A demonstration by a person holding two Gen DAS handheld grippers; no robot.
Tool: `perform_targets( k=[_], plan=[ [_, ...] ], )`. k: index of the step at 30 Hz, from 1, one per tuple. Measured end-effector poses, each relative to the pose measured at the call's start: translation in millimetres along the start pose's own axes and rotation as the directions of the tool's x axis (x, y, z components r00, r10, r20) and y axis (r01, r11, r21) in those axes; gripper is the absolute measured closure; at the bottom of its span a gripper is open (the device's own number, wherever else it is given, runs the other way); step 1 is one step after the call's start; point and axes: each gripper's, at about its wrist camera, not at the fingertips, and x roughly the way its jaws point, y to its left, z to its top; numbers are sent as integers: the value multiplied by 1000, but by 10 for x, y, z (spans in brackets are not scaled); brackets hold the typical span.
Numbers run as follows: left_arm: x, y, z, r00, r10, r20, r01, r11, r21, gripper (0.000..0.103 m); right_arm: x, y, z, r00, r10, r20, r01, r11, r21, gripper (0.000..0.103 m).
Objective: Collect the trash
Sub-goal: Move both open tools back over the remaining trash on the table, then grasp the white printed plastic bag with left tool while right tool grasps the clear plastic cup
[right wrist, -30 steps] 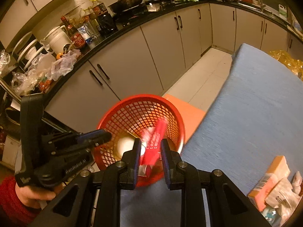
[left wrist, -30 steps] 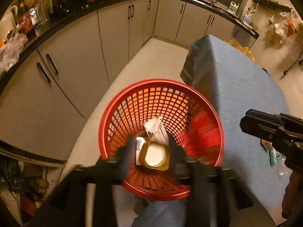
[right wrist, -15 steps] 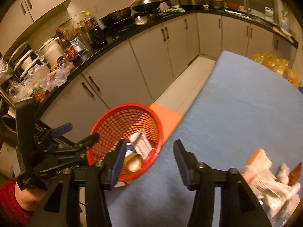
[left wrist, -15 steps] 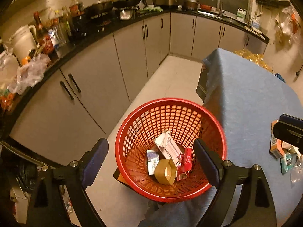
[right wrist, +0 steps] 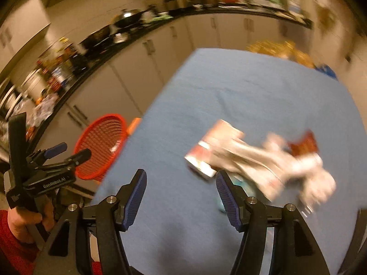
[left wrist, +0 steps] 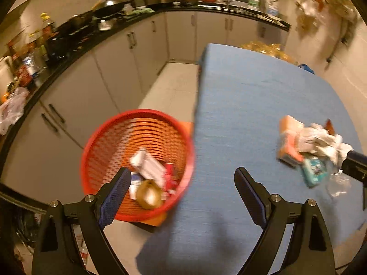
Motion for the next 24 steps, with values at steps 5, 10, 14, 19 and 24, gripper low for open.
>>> perform_targets(
  k=[5, 10, 14, 19, 24],
  plan=[
    [48, -499, 16, 994, -96, -42, 98, 995, 30, 13, -290, -513, -217, 998, -57, 3, 56, 994, 98, 36],
    [111, -976, -15, 982, -165, -96, 173, 982, 74, 13, -551, -879, -356, 995, -99, 14, 95, 983, 159, 36],
    [164, -1276, -50, 967, -215, -140, 228, 970, 84, 13, -663, -1155, -482, 993, -120, 2, 117, 970, 211, 36],
    [196, -1520, -101, 953, -244, -182, 263, 961, 90, 13, -715, -1448, -633, 993, -117, -18, 117, 956, 267, 36],
    [212, -1631, -121, 946, -247, -212, 275, 955, 114, 13, -656, -1579, -672, 996, -88, -26, 91, 956, 279, 36]
  ],
)
